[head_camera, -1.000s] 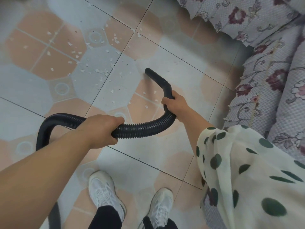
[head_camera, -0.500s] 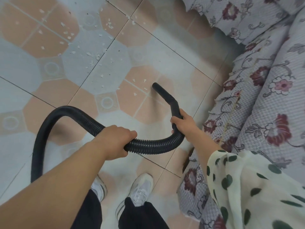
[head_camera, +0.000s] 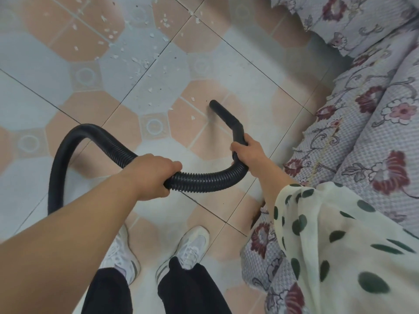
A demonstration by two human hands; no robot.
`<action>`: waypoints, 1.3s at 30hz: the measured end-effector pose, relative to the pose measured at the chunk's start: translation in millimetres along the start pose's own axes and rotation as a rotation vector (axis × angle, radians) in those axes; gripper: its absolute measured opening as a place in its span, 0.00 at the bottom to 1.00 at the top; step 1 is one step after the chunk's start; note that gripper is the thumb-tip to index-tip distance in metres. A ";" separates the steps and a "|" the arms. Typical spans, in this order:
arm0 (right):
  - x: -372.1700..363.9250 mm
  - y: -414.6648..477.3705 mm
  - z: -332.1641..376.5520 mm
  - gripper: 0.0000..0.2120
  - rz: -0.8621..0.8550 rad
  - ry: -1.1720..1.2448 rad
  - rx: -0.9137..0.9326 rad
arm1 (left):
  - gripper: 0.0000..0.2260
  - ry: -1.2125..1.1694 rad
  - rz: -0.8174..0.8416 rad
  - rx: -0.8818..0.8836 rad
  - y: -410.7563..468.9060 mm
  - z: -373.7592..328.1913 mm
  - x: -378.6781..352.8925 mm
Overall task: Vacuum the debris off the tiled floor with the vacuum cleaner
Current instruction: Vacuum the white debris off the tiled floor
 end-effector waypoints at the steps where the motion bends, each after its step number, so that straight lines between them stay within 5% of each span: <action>1: -1.7 -3.6 -3.3 0.28 0.013 -0.015 0.003 | 0.07 0.007 0.010 -0.001 -1.6 -2.5 -2.4; 4: -11.1 -18.5 -10.4 0.18 0.063 -0.063 0.025 | 0.08 0.012 0.038 -0.011 -13.6 -9.0 -14.6; 14: -56.5 -29.9 -1.2 0.30 0.072 -0.017 0.006 | 0.08 -0.020 0.033 0.012 -42.9 28.1 -21.9; 25: -80.9 -13.6 40.9 0.18 0.073 -0.077 0.058 | 0.07 0.011 -0.021 0.023 -40.7 68.4 -12.1; 39: -185.5 -53.9 69.4 0.22 0.163 -0.134 0.092 | 0.07 -0.001 0.019 0.023 -101.1 146.7 -31.6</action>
Point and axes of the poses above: each hand's wrist, its own y-axis towards the middle knuckle, its own x-axis out of the back of the hand, z = x × y, the point moved 9 cm from there along y, towards the middle knuckle, and after that the axes turned 3 degrees about x, right-handed, at the moved point
